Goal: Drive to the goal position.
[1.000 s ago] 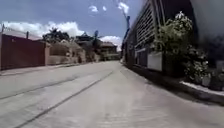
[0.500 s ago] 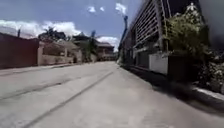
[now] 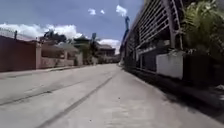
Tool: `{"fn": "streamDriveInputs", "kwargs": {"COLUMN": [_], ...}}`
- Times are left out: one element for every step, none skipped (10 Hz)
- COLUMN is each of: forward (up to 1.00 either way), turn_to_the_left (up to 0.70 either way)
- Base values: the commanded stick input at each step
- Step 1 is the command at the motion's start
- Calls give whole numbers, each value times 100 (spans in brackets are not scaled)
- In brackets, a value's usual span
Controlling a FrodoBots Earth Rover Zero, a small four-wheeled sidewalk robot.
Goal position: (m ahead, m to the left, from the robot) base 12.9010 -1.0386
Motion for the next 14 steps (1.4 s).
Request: {"fn": "streamDriveInputs", "kwargs": {"forward": [100, 100, 100, 100, 100, 100, 100, 100, 100, 100, 100, 100, 100, 100], "turn_to_the_left": [0, 0, 0, 0, 0, 0, 0, 0, 0, 0, 0, 0, 0, 0]}}
